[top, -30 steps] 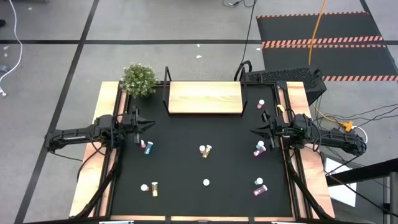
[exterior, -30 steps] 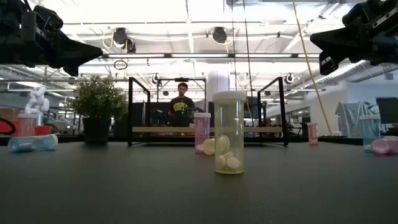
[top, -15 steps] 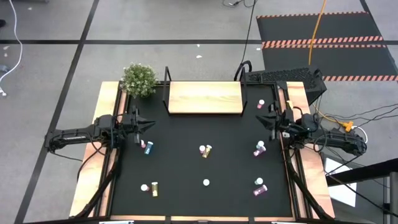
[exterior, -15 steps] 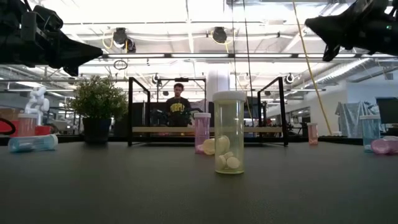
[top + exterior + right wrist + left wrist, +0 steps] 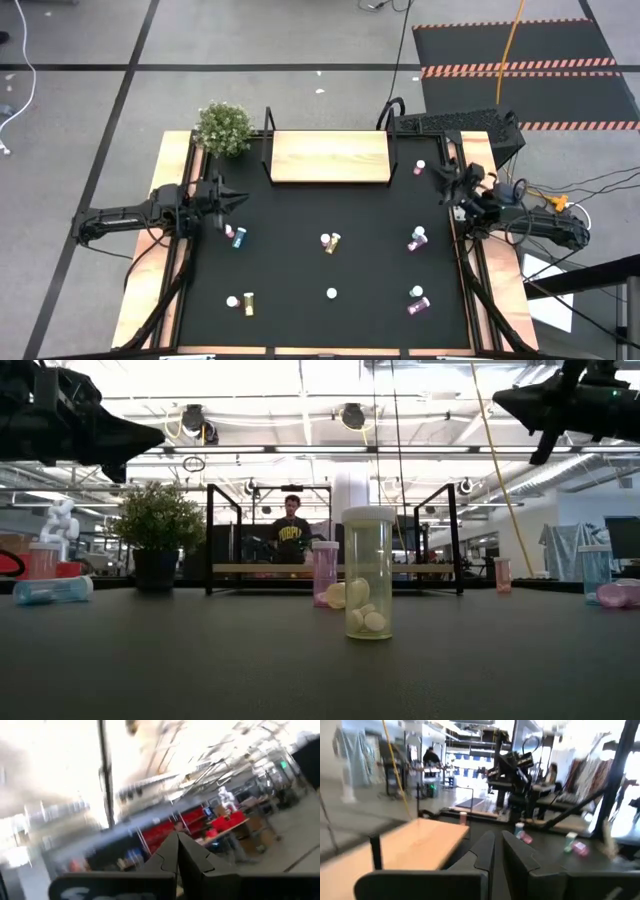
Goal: Pick and place medicine bottles onto shelf by color
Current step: Put the top left pink pill bottle on the shelf
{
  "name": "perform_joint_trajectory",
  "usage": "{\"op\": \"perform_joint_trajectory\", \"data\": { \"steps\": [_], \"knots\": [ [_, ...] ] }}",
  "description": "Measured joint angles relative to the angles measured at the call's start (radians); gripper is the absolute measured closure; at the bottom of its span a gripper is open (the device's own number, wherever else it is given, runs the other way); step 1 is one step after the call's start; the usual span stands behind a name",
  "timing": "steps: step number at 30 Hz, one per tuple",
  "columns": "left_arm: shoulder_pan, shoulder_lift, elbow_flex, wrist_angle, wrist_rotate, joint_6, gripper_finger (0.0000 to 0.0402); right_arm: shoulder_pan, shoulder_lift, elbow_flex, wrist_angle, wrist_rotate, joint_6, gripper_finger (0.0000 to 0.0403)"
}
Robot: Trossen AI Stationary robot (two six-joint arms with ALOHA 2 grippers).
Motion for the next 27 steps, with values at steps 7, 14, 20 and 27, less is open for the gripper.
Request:
{"op": "perform_joint_trajectory", "data": {
  "steps": [7,14,20,27],
  "knots": [
    [0.002,0.003,0.000,-0.032,-0.073,-0.286,0.0369,0.000,0.001,0.000,0.003,0.123,0.168,0.0403],
    [0.002,0.025,0.000,-0.048,-0.178,-0.305,0.0369,0.000,0.010,0.000,-0.272,0.118,0.332,0.0403],
    [0.002,0.091,0.000,-0.003,-0.309,-0.532,0.0369,0.000,0.028,0.000,-0.390,0.118,0.410,0.0403],
    [-0.017,0.244,0.036,0.224,-0.308,-0.678,0.0369,0.000,0.032,0.000,-0.384,0.043,0.361,0.0403]
  ]
}}
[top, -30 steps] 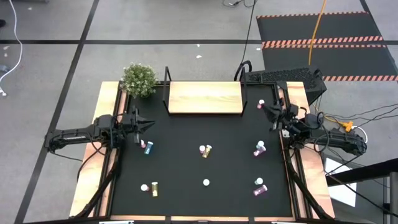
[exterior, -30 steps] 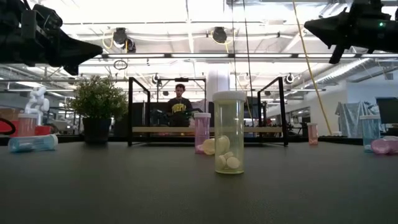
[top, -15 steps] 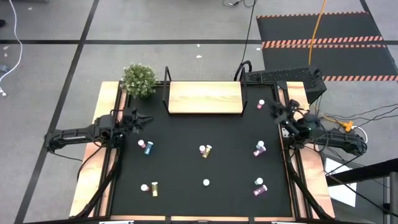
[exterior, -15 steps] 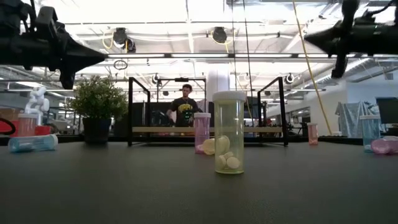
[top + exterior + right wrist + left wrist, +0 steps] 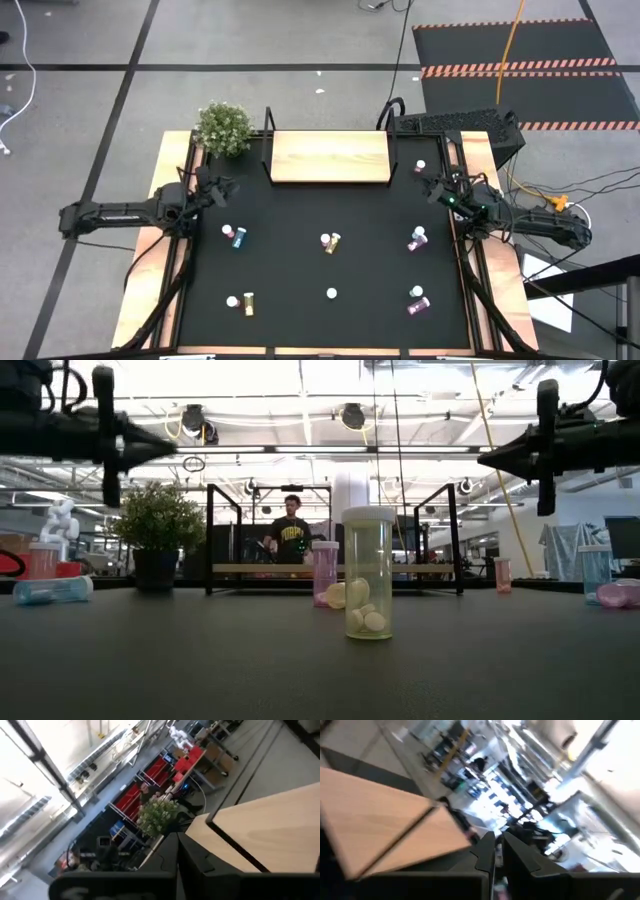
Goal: Pick and place medicine bottles onto shelf by color
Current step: Put the top left pink pill bottle on the shelf
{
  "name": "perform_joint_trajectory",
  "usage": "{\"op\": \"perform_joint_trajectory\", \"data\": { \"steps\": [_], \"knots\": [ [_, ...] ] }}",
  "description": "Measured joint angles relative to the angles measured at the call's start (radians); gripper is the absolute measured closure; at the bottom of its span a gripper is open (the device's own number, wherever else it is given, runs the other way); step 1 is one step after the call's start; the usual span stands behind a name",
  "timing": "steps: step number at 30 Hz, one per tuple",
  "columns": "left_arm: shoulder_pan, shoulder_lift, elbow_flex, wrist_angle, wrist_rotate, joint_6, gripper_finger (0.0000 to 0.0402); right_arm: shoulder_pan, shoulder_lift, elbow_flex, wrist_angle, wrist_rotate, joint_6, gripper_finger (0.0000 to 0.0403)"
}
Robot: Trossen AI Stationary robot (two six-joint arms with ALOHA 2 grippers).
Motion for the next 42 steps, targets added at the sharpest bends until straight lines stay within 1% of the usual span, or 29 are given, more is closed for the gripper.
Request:
{"op": "perform_joint_trajectory", "data": {
  "steps": [2,3,6,8,10,11,14,16,17,20,22,25,27,32,35,38,42],
  "knots": [
    [-0.023,0.059,0.065,-0.021,0.016,-0.003,0.0369,0.000,0.000,0.000,0.009,-0.020,-0.026,0.0403],
    [-0.036,0.093,0.107,-0.056,0.018,-0.004,0.0369,0.000,0.000,0.000,0.021,-0.033,-0.036,0.0403],
    [-0.070,0.203,0.240,-0.218,0.021,-0.014,0.0369,0.000,0.000,0.000,0.095,-0.097,-0.064,0.0397],
    [-0.084,0.272,0.340,-0.329,0.024,-0.036,0.0369,0.000,0.000,0.000,0.177,-0.130,-0.109,0.0384],
    [-0.087,0.336,0.442,-0.444,0.025,-0.066,0.0369,0.000,0.000,0.000,0.274,-0.131,-0.174,0.0368],
    [-0.087,0.365,0.495,-0.490,0.030,-0.083,0.0369,0.000,0.000,0.000,0.321,-0.118,-0.205,0.0360],
    [-0.074,0.444,0.645,-0.610,0.083,-0.086,0.0369,0.000,0.005,0.000,0.460,0.009,-0.243,0.0339],
    [-0.064,0.488,0.738,-0.671,0.115,-0.054,0.0369,-0.001,0.008,0.001,0.504,0.082,-0.246,0.0330],
    [-0.059,0.510,0.779,-0.698,0.126,-0.032,0.0369,-0.001,0.011,0.004,0.496,0.090,-0.246,0.0328],
    [-0.048,0.562,0.888,-0.762,0.130,0.042,0.0369,0.000,0.048,0.056,0.376,0.074,-0.237,0.0325],
    [-0.040,0.590,0.946,-0.787,0.130,0.069,0.0369,0.000,0.098,0.113,0.286,0.037,-0.223,0.0325],
    [-0.032,0.614,1.006,-0.790,0.137,0.099,0.0369,0.000,0.200,0.230,0.139,-0.034,-0.274,0.0325],
    [-0.032,0.621,1.031,-0.790,0.155,0.131,0.0369,-0.002,0.276,0.328,0.040,-0.047,-0.323,0.0325],
    [-0.031,0.620,1.043,-0.796,0.159,0.233,0.0369,-0.047,0.475,0.598,-0.234,-0.033,-0.441,0.0325],
    [-0.009,0.620,1.043,-0.814,0.157,0.331,0.0369,-0.096,0.602,0.745,-0.383,-0.024,-0.504,0.0325],
    [0.045,0.625,1.043,-0.846,0.154,0.372,0.0369,-0.151,0.733,0.883,-0.526,-0.027,-0.522,0.0319],
    [0.152,0.634,1.043,-0.886,0.154,0.460,0.0369,-0.215,0.876,1.081,-0.725,-0.017,-0.530,0.0295]
  ]
}}
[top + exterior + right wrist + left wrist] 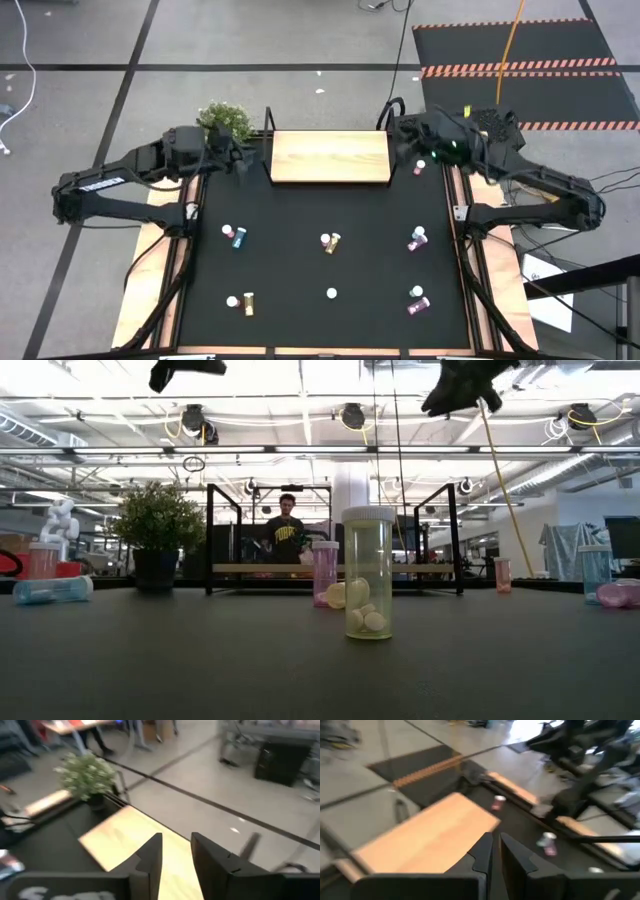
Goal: Pick and place medicine bottles onto shelf by color
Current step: Put the top left pink pill bottle on the shelf
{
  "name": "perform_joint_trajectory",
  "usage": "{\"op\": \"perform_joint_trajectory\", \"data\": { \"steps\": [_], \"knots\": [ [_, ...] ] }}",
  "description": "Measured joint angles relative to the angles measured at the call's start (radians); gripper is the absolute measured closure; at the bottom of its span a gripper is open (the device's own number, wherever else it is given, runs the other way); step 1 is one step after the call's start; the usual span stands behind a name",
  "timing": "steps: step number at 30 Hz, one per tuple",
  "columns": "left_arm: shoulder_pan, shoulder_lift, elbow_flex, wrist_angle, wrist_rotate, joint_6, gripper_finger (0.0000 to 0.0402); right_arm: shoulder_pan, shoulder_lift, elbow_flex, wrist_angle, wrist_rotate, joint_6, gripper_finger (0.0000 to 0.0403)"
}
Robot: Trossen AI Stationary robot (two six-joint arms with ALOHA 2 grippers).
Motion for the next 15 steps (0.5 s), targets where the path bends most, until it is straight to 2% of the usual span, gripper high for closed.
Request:
{"op": "perform_joint_trajectory", "data": {
  "steps": [2,4,6,7,9,13,15],
  "knots": [
    [0.057,0.007,0.000,-0.016,0.000,0.035,0.0369,-0.031,0.052,0.091,-0.095,0.064,-0.022,0.0280],
    [0.103,0.019,0.000,-0.043,0.001,0.086,0.0369,-0.055,0.094,0.158,-0.174,0.187,-0.055,0.0266],
    [0.134,0.035,0.000,-0.047,0.013,0.137,0.0369,-0.088,0.118,0.193,-0.249,0.314,-0.033,0.0257],
    [0.149,0.046,0.000,-0.059,0.021,0.165,0.0369,-0.110,0.124,0.196,-0.287,0.340,0.001,0.0253],
    [0.169,0.078,0.000,-0.062,0.028,0.231,0.0369,-0.166,0.136,0.196,-0.382,0.303,0.118,0.0249],
    [0.193,0.156,-0.001,-0.064,0.053,0.265,0.0365,-0.295,0.188,0.173,-0.588,0.055,0.292,0.0247],
    [0.205,0.190,-0.001,-0.045,0.107,0.258,0.0352,-0.340,0.218,0.152,-0.644,-0.011,0.332,0.0247]
  ]
}}
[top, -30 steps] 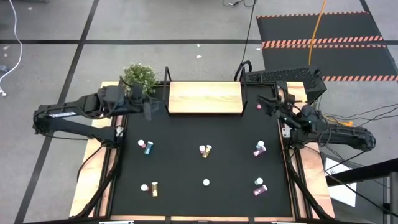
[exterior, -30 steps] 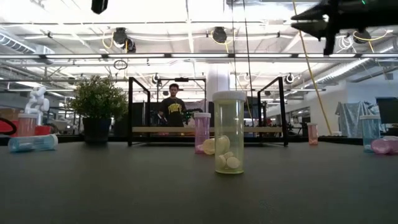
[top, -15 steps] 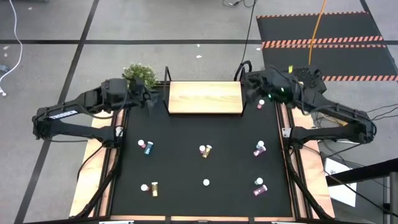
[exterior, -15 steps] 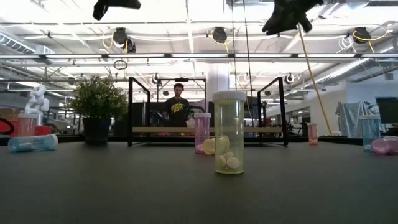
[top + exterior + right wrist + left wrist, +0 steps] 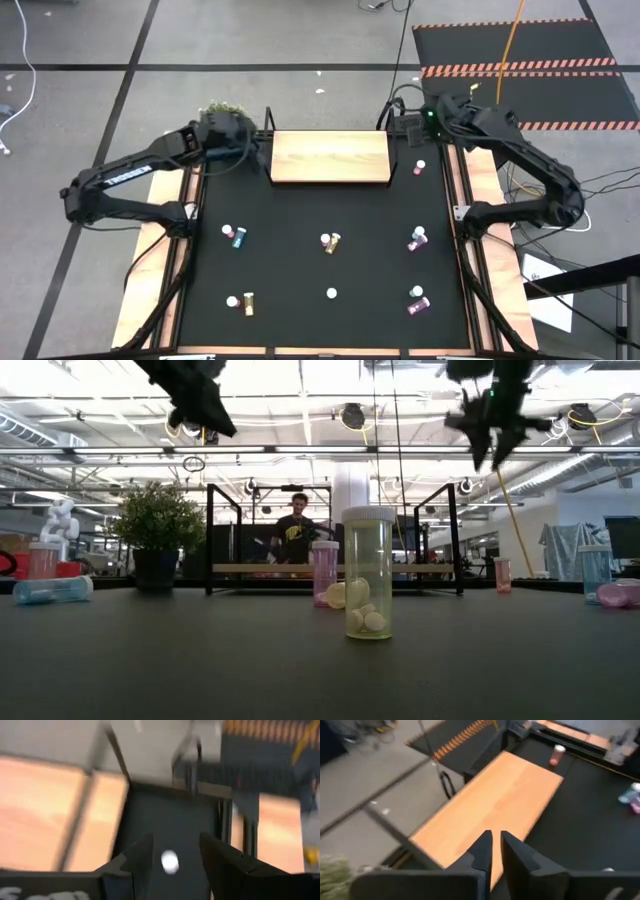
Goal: Pick and place medicine bottles onto shelf by color
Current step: Put the top left pink pill bottle on the shelf
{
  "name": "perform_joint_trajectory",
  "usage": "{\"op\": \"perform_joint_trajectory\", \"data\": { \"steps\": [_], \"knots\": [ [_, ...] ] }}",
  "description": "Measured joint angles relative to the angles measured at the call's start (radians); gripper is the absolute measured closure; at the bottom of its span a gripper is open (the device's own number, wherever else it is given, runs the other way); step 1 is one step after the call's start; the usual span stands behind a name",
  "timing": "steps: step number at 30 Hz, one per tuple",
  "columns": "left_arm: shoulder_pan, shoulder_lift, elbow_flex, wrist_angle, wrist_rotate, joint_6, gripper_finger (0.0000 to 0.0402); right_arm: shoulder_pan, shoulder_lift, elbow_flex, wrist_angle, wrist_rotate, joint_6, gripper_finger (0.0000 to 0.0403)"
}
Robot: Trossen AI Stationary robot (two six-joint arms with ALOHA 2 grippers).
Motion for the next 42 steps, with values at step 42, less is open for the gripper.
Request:
{"op": "perform_joint_trajectory", "data": {
  "steps": [42],
  "knots": [
    [0.136,0.125,0.000,0.021,0.028,0.062,0.0206,-0.165,0.072,-0.374,0.290,-0.355,-1.345,0.0157]
  ]
}}
